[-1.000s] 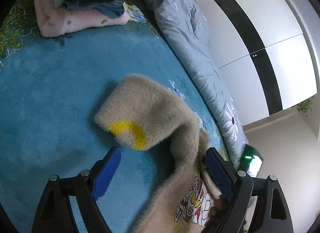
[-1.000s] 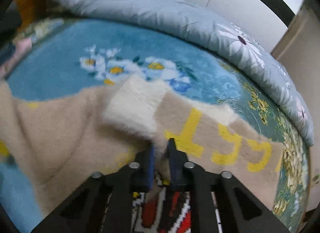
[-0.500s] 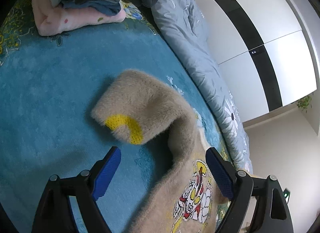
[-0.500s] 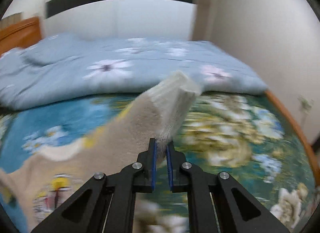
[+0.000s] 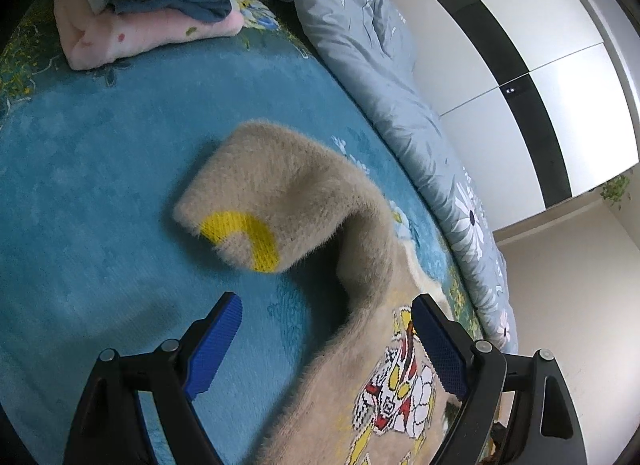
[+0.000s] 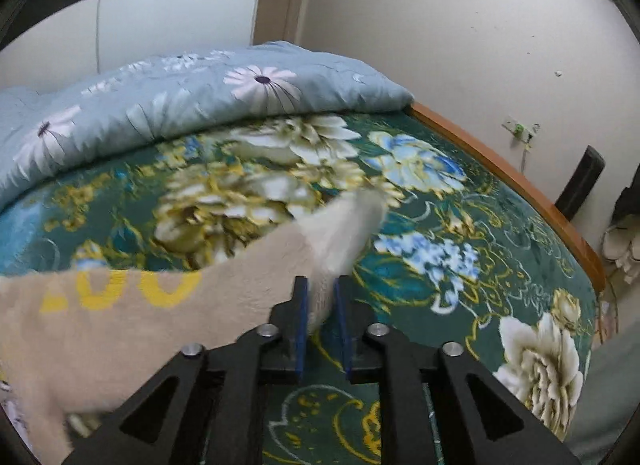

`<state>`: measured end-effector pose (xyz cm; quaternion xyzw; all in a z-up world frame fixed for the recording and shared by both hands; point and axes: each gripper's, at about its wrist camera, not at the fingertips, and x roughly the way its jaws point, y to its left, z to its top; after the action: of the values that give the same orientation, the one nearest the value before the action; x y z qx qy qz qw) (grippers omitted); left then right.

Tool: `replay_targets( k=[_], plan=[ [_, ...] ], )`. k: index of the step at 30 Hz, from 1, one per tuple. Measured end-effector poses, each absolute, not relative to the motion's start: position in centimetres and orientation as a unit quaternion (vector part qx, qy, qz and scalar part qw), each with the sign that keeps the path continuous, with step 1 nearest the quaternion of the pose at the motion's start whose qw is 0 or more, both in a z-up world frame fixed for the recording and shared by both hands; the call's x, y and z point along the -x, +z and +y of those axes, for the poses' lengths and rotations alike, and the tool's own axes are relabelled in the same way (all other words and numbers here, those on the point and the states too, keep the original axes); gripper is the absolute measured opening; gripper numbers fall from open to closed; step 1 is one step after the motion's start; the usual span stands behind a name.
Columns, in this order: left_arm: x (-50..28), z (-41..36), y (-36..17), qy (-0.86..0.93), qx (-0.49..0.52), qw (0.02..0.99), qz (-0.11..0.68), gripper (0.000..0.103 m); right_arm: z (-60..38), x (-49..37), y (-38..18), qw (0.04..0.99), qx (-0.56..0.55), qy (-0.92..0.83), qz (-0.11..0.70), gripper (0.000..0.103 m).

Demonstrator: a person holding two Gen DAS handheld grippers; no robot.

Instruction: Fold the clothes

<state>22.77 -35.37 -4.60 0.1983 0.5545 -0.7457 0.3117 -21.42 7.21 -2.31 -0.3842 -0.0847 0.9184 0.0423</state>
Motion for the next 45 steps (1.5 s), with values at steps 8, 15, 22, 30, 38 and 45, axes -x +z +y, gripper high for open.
replay_targets(
  k=[8, 15, 22, 30, 38, 45],
  plan=[
    [-23.0, -35.8, -5.1, -0.739, -0.188, 0.302, 0.572, 0.089, 3.1, 14.7, 5.5, -0.04, 0.263, 0.964, 0.003, 0.079],
    [-23.7, -36.9, -5.3, -0.744, -0.162, 0.28, 0.585, 0.089, -3.9, 3.0, 1.7, -0.307, 0.299, 0.883, 0.189, 0.087],
    [-25.3, -40.0, -5.6, -0.755, -0.141, 0.277, 0.578, 0.091, -6.9, -2.0, -3.6, -0.357, 0.324, 0.871, 0.094, 0.087],
    [-21.7, -47.7, -3.3, -0.728, -0.261, 0.358, 0.524, 0.092, -4.5, -2.8, -3.1, -0.384, 0.251, 0.881, 0.116, 0.087],
    [-14.2, -52.0, -6.2, -0.677, -0.449, 0.374, 0.448, 0.085, -5.8, -2.4, -4.1, -0.402, 0.284, 0.859, 0.143, 0.088],
    [-16.8, -49.3, -6.5, -0.691, -0.452, 0.333, 0.455, 0.044, -5.2, -1.5, -4.8, -0.383, 0.302, 0.857, 0.166, 0.088]
  ],
)
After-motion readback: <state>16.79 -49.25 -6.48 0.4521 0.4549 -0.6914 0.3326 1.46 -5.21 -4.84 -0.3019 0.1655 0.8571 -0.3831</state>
